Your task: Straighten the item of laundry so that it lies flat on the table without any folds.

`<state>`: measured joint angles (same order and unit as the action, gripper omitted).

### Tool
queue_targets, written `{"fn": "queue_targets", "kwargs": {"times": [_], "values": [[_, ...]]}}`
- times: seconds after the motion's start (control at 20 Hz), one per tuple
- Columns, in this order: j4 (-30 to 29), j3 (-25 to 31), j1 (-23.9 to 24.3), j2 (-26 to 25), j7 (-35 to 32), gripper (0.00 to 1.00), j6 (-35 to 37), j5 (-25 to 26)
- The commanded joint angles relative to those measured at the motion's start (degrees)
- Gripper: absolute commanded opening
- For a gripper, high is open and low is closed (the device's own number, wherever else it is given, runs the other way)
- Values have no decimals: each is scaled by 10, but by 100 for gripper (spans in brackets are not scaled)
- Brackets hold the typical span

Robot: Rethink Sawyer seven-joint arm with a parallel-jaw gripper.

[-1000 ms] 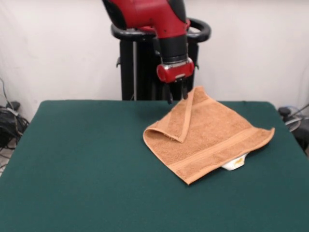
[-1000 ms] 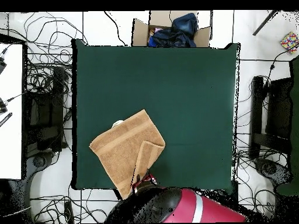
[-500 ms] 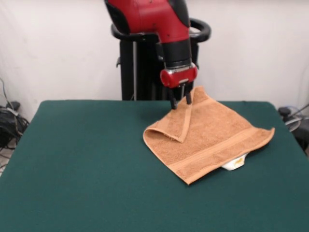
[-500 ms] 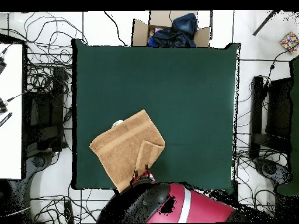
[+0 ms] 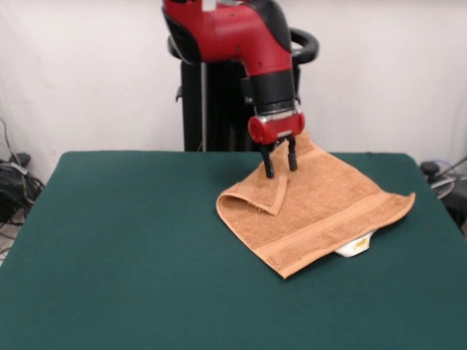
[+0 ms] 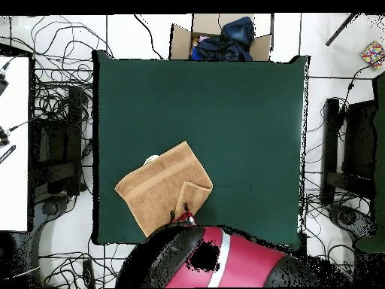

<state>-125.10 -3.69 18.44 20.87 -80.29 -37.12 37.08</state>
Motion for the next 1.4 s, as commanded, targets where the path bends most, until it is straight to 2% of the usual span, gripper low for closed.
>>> {"fn": "queue_targets", "kwargs": {"times": [0.05,0.25,0.4,1.0,1.4], "values": [[89,-10,-21,-31,-80,100,-49,-54],[84,-29,-41,-21,-73,100,-63,-72],[80,-35,-38,-6,-72,100,-56,-63],[119,-50,-34,-52,-68,100,-81,-59],[142,-8,-8,-69,-94,100,-74,-26]]}}
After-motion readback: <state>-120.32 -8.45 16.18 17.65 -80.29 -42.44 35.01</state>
